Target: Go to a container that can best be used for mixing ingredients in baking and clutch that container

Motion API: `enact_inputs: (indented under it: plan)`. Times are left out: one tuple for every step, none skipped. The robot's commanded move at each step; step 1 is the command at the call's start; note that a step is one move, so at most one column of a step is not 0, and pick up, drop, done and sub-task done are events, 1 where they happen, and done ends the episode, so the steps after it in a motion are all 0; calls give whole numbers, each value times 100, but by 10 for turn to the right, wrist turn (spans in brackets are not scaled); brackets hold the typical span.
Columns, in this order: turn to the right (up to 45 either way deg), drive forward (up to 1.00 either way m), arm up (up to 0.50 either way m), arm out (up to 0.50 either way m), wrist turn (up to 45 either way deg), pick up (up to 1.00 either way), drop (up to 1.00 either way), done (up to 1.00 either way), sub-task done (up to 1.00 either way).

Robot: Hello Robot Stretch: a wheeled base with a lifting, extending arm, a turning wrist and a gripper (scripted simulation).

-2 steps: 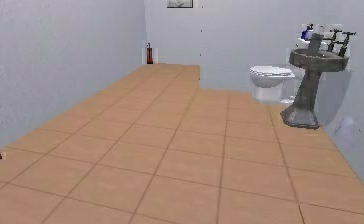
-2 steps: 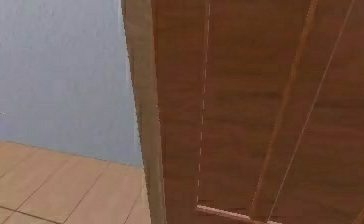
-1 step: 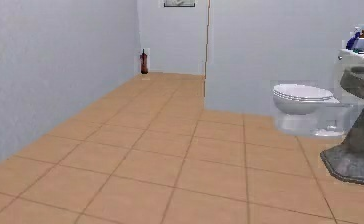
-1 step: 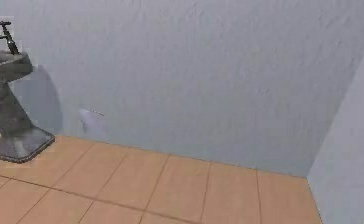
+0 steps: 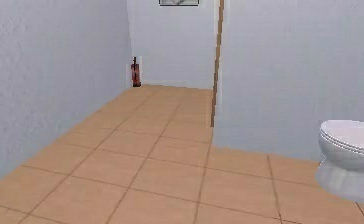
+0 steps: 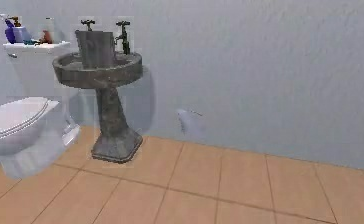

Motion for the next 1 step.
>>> enact_inputs:
  plan:
    - [0, 100, 0, 0, 0, 0, 0, 0, 0]
